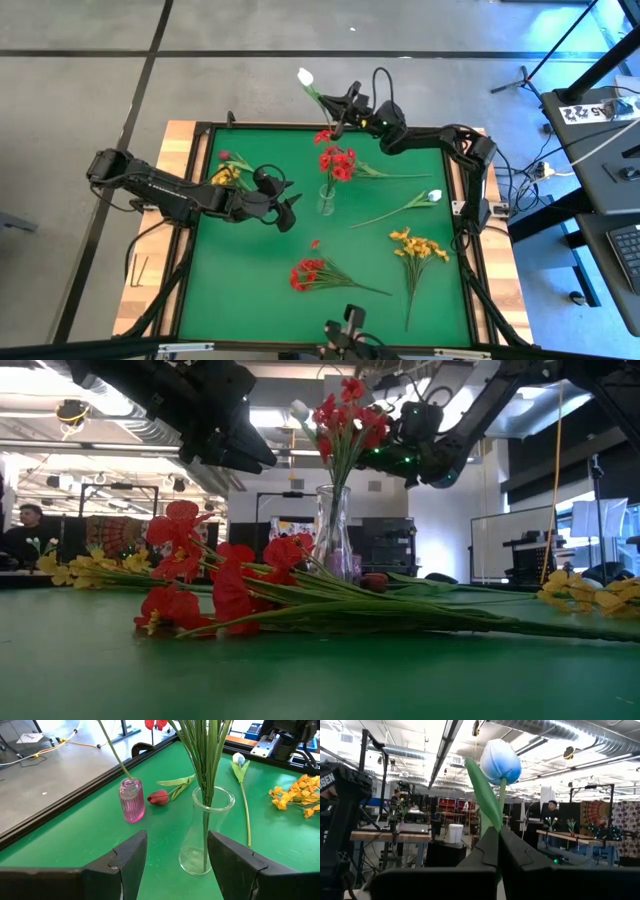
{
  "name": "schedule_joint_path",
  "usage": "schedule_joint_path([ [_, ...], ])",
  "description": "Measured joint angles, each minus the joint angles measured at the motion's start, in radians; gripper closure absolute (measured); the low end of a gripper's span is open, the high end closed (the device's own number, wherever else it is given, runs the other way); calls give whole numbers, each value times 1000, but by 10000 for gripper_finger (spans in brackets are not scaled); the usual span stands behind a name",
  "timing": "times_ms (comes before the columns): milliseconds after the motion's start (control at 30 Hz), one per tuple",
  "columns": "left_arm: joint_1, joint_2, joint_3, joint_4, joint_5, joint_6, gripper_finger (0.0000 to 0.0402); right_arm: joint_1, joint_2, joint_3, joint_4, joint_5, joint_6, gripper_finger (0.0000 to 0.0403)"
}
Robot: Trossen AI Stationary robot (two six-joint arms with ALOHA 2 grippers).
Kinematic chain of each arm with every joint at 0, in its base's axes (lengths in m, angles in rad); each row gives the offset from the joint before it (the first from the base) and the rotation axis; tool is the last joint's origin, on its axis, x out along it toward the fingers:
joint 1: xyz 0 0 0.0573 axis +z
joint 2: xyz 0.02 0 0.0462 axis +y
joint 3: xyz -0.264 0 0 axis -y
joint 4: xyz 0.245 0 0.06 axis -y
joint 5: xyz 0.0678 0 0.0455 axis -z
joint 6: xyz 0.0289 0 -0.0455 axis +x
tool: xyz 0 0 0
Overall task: Sort flowers into vase by color
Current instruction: Put the left white tulip into the purple vase
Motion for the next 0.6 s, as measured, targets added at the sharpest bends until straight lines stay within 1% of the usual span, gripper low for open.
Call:
schedule_joint_path([
  [367, 0, 0, 0, 0, 0, 0, 198, 0, 0, 3, -84, 1, -52, 402],
  [600, 0, 0, 0, 1, 0, 0, 198, 0, 0, 3, -86, 1, -54, 402],
])
